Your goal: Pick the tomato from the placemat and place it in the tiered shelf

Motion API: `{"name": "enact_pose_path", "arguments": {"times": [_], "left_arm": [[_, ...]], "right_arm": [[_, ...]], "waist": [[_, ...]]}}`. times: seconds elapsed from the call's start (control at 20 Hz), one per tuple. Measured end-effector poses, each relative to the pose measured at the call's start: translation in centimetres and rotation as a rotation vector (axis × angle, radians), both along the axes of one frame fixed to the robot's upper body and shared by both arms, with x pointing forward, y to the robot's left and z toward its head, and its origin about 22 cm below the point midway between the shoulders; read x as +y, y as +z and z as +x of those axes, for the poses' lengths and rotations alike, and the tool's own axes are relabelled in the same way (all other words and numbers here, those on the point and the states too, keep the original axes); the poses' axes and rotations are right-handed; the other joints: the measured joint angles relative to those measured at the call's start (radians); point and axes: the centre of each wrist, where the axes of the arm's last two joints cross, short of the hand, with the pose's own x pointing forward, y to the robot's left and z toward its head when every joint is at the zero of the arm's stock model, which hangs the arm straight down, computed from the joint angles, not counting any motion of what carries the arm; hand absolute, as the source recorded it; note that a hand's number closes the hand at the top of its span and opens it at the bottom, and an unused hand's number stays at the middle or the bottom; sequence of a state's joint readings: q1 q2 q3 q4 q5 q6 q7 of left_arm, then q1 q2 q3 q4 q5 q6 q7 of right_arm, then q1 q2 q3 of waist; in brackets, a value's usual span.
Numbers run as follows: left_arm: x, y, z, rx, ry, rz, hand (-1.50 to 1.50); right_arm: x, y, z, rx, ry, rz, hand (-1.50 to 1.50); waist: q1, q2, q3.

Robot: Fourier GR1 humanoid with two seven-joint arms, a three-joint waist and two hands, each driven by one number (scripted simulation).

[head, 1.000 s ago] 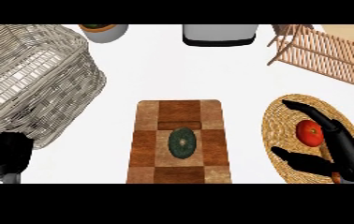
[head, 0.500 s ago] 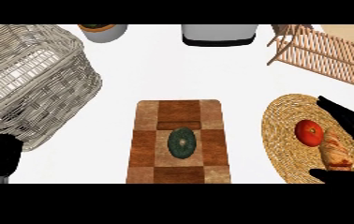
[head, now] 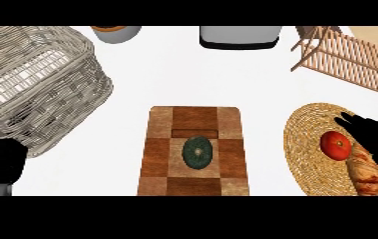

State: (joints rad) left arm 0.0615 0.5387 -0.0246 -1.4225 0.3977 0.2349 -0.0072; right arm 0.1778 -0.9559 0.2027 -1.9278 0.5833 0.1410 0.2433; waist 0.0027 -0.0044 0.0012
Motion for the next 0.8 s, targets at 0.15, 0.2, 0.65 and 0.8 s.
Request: {"name": "enact_pose_path", "arguments": {"times": [0.15, 0.2, 0.65, 0.8], "left_arm": [[0.0, -0.3, 0.2, -0.004, 0.004, -0.005, 0.0], [0.1, -0.3, 0.2, -0.002, 0.005, -0.007, 0.0], [0.1, -0.3, 0.3, -0.002, 0.01, -0.012, 0.0], [0.3, -0.1, 0.3, 0.004, 0.017, -0.01, 0.0]], "right_arm": [[0.5, 0.0, 0.4, 0.033, -0.004, -0.082, -1.5], [0.7, -0.4, 0.4, 0.038, -0.008, -0.098, -1.5], [0.9, -1.6, 2.5, 0.08, -0.031, -0.166, -1.5], [0.1, -2.4, 3.5, 0.09, -0.041, -0.183, -1.5]], "waist": [[0.003, -0.001, 0.002], [0.004, -0.001, 0.002], [0.01, 0.0, 0.001], [0.012, 0.002, 0.001]]}}
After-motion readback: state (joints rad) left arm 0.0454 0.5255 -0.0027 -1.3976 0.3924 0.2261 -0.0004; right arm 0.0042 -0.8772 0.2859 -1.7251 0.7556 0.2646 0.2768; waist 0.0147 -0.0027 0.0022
